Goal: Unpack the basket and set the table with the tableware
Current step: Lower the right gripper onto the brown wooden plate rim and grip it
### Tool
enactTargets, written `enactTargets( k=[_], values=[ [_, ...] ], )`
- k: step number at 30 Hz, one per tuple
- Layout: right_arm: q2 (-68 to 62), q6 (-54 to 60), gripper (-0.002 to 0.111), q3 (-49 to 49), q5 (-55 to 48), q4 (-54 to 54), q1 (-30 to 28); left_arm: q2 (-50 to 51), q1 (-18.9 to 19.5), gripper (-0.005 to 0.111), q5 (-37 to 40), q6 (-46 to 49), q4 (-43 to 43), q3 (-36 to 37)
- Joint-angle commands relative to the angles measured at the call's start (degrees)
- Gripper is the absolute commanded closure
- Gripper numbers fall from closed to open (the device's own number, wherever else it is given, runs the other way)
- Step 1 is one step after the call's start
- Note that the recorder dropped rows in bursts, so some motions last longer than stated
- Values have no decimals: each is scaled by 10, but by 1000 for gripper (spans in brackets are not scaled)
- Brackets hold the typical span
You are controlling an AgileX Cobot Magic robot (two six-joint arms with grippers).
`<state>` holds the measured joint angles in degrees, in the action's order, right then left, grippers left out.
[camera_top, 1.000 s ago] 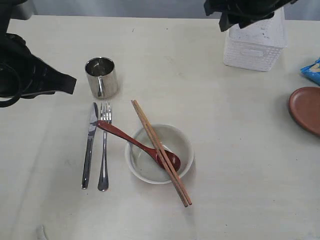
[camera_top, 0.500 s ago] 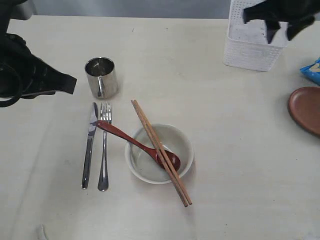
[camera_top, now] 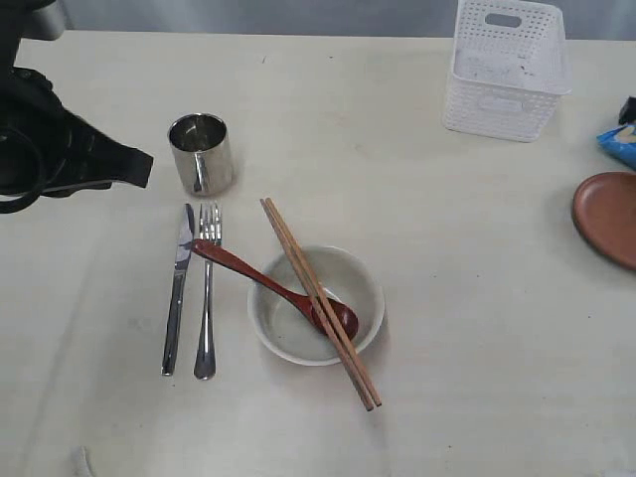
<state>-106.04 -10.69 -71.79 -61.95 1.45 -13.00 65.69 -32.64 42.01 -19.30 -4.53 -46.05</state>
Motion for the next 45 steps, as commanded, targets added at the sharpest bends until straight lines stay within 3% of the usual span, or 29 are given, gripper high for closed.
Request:
enactTargets(
  k=[1,11,24,29,39,45],
  values=[
    [3,4,109,66,71,-3,6,-4,0,107,0,9,7,4],
    [-22,2,109,84,161,7,6,-4,0,107,0,9,8,4],
    [-115,27,109,46,178,-14,16,-4,0,107,-3,15,9,4],
    [-128,30,109,44,184,-14,55,-4,0,107,-3,15,9,4],
    [-136,30,109,18,188,-8,186,-4,0,107,-2,15,9,4],
    [-135,60,109,8,189,-65,217,-4,0,107,-3,15,9,4]
  ],
)
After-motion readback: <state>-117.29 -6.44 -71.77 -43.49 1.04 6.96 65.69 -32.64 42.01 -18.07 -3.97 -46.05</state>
